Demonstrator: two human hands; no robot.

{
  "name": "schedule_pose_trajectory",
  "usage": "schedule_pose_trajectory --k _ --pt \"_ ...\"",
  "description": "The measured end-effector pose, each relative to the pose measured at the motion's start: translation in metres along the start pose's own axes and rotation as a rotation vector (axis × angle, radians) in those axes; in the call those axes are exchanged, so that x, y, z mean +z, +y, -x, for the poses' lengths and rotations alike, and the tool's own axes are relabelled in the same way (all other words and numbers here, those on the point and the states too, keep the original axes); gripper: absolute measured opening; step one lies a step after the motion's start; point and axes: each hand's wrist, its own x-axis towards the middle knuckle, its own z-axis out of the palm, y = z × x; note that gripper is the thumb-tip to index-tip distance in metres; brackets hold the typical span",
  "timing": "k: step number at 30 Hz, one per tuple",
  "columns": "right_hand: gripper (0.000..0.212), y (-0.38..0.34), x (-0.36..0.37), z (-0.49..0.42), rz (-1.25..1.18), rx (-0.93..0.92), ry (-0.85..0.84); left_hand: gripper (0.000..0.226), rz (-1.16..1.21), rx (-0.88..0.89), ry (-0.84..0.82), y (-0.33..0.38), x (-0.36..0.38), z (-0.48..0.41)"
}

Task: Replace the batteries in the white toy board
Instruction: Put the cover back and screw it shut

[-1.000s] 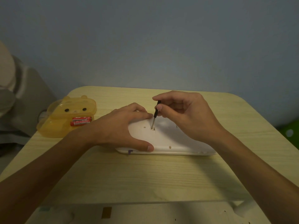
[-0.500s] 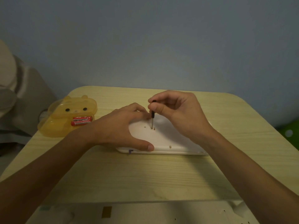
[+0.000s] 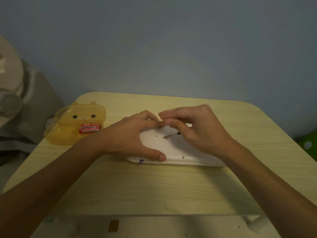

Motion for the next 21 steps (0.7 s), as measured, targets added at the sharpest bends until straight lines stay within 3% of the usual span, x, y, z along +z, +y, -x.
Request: schedule_pose_trajectory --k 4,8,14,21 --pt "0.023 0.007 0.019 0.009 0.067 -0.043 -0.050 0.081 0.033 0.008 -0.006 -0.002 0.001 0.001" --pt "0.018 0.003 -0.003 0.006 0.014 0.085 -0.017 0.102 -0.016 -0.027 -0.036 0.000 -0.001 0.000" --pt "0.030 0.008 -0.042 0.009 0.159 0.228 -0.343 0.114 -0.018 -0.065 -0.055 0.001 -0.002 -0.001" --pt "0.008 0.021 -0.054 0.018 0.116 0.261 -0.400 0.112 -0.018 -0.061 -0.046 0.001 -0.001 -0.001"
